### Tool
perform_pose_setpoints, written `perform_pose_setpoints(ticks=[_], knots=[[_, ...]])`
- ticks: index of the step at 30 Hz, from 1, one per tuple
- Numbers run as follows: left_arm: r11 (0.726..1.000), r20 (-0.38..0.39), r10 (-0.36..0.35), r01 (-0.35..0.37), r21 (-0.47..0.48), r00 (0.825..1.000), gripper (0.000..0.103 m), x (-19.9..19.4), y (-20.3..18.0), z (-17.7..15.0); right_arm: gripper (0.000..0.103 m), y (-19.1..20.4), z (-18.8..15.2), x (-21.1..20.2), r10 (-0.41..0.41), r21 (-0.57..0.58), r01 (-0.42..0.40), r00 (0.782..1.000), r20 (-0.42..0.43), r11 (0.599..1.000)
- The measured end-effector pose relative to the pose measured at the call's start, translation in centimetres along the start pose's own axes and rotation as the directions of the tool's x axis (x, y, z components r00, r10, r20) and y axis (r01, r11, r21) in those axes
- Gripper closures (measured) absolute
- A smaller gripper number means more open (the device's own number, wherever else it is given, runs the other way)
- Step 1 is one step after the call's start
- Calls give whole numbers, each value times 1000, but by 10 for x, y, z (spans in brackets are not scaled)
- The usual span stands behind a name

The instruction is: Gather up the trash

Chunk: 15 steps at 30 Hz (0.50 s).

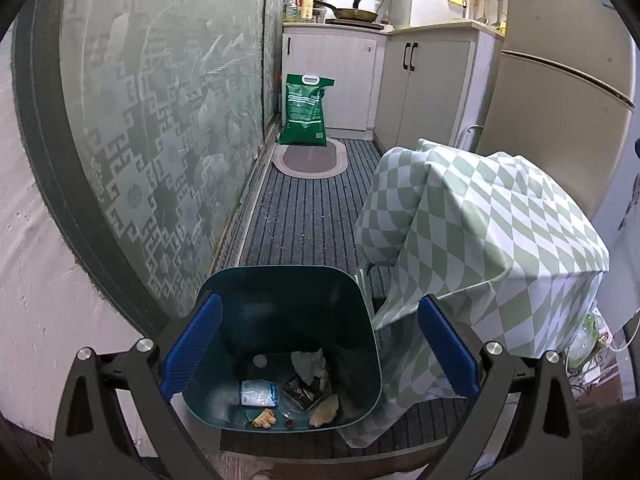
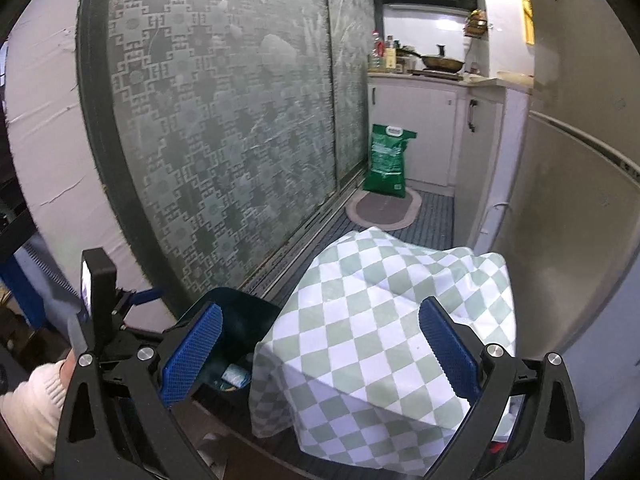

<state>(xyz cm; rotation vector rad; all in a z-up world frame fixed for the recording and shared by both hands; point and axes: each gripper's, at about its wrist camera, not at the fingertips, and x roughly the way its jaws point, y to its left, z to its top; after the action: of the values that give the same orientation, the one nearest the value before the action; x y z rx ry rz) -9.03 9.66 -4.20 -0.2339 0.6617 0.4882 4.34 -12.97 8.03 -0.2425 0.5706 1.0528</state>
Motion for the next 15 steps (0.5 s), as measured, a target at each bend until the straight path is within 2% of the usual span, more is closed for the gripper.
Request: perform_pose_setpoints(ticks=[15], knots=[[998,30,36,-35,-47,999,3,1,11,-1,3,-5,-2,-1,-8,1,8,1000,1,1000]])
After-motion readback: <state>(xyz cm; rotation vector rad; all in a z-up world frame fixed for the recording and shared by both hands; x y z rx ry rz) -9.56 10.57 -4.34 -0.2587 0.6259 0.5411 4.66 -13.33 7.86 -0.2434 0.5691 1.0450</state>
